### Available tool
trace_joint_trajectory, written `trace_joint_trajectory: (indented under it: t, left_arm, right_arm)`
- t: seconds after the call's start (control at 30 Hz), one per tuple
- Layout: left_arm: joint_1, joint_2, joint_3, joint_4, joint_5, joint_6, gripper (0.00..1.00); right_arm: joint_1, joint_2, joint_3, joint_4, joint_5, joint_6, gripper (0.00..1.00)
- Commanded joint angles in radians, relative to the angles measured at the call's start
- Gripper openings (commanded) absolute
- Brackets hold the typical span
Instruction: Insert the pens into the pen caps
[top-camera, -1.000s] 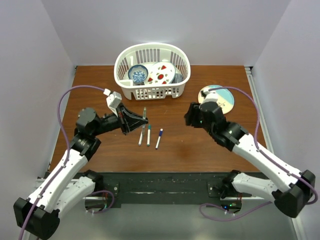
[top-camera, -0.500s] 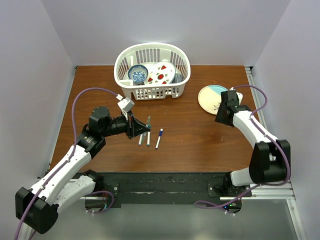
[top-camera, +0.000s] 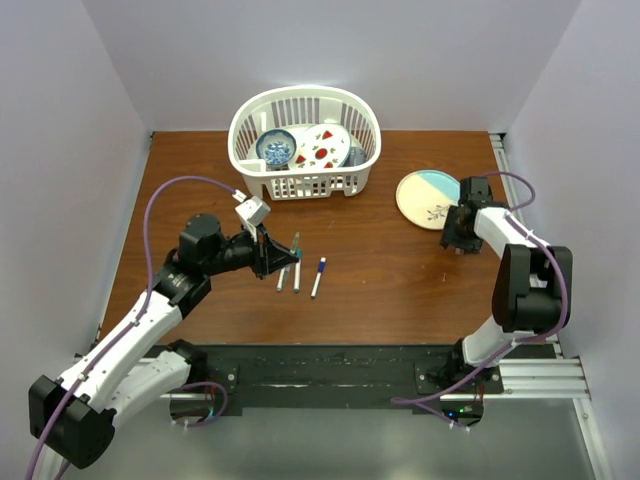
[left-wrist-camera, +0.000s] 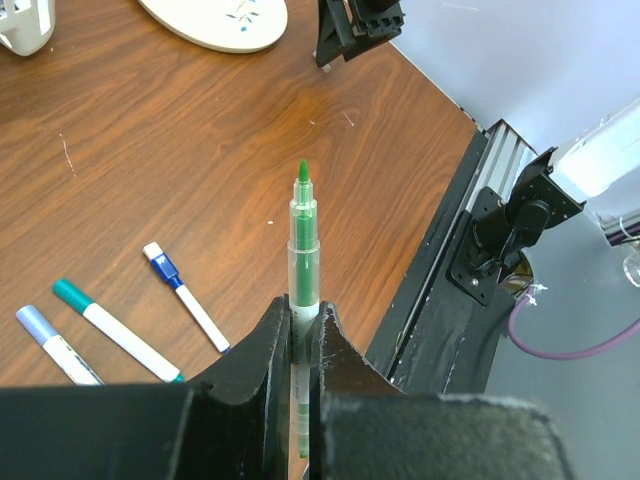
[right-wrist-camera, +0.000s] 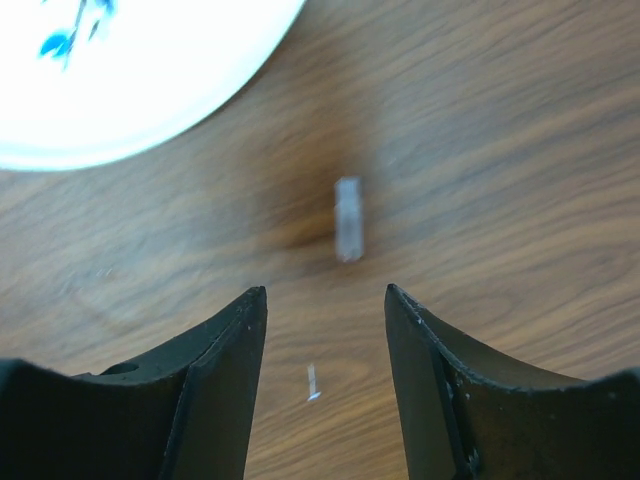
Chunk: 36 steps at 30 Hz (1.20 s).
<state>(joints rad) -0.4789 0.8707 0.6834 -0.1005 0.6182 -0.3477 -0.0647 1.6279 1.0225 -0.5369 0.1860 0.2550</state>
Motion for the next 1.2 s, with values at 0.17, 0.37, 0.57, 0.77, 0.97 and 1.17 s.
trace_joint_trajectory:
  t: [0.17, 0.37, 0.57, 0.77, 0.97, 1.17]
  left_arm:
    - [-0.006, -0.002, 0.045, -0.005, -0.009, 0.024, 0.00]
    - [-0.004, -0.002, 0.044, -0.008, -0.018, 0.027, 0.00]
    - [-0.003, -0.002, 0.045, -0.008, -0.023, 0.027, 0.00]
    - [0.000, -0.015, 0.041, -0.010, -0.035, 0.030, 0.00]
    - [0.005, -0.029, 0.038, -0.011, -0.055, 0.041, 0.00]
    - [0.005, -0.033, 0.022, 0.005, -0.051, 0.044, 0.00]
  right_arm:
    - [-0.095, 0.076, 0.085, 0.038, -0.132, -0.121, 0.54]
    - [-0.096, 0.119, 0.109, 0.057, -0.166, -0.122, 0.50]
    - [-0.090, 0.170, 0.134, 0.031, -0.097, -0.115, 0.38]
    - [-0.053, 0.196, 0.131, 0.003, -0.025, -0.112, 0.19]
    - [-0.032, 0.179, 0.074, 0.037, -0.123, -0.083, 0.00]
    - [0.090, 0.026, -0.039, 0.110, -0.221, 0.004, 0.00]
